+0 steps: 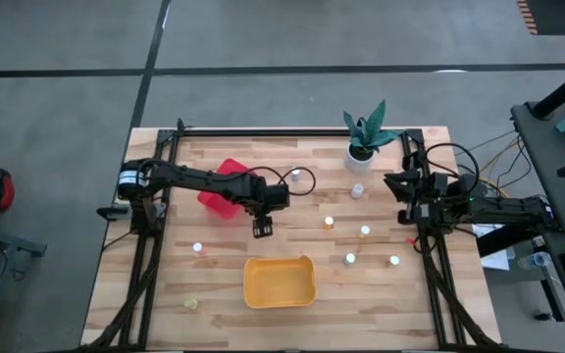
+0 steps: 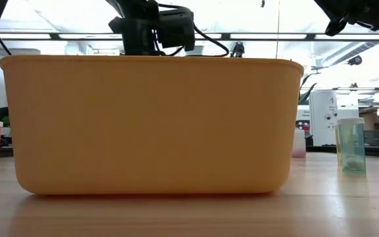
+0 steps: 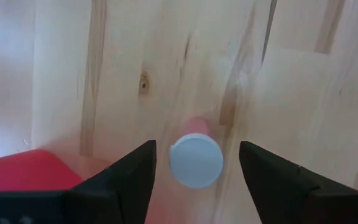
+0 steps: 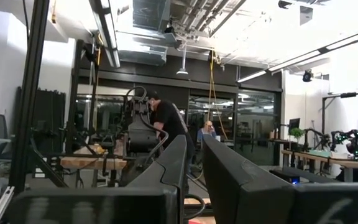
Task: Pick and place medicine bottles into bin by pill shape (circle, oval)
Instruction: Put the pink capsule bottle into the red bin
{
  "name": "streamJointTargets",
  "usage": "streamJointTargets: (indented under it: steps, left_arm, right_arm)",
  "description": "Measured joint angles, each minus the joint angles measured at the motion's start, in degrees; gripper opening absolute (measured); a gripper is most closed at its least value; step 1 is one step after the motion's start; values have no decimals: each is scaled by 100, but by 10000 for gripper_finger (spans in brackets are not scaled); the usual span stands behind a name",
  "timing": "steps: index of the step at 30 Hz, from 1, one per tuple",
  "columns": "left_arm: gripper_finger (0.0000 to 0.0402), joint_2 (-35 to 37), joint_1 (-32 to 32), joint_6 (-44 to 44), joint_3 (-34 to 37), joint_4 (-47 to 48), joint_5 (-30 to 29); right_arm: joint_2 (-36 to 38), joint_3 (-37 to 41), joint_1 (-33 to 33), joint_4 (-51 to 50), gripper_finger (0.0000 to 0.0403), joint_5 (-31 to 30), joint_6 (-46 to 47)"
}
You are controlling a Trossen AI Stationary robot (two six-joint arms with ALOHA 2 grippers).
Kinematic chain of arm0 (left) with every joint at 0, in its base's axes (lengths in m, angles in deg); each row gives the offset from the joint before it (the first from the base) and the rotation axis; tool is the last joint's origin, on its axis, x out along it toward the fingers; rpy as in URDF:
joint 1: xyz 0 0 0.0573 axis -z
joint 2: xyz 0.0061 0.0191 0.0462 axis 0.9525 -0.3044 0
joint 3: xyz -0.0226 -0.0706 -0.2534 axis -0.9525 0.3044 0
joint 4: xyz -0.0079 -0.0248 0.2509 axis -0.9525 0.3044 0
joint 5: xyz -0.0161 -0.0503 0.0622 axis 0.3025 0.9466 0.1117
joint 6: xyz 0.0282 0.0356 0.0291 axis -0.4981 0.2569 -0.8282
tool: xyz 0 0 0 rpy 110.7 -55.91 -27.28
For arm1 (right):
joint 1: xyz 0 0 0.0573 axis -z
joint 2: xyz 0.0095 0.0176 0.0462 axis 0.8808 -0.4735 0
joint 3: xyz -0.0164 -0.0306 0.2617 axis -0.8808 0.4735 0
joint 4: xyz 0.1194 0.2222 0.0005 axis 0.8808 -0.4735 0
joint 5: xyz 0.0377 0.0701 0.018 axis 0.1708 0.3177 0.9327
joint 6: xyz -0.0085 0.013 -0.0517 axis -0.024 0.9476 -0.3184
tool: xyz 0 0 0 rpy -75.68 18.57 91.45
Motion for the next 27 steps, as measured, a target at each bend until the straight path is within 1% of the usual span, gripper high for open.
streamJointTargets:
  steps: [10,13,15,22,27]
  left_arm:
    - [120,12,0,2,0,-1,0]
    - [100,13,0,4,0,-1,0]
    - [95,13,0,4,0,-1,-2]
    - [97,25,4,56,-80,45,-2]
    - [97,300,48,214,-355,349,-4]
  right_arm:
    - [0,2,2,-50,43,-71,-20]
    - [0,2,0,-50,43,-71,-20]
    - [0,2,0,-50,43,-71,-20]
    - [0,2,0,-50,43,-71,-20]
    - [0,2,0,-61,43,-71,-20]
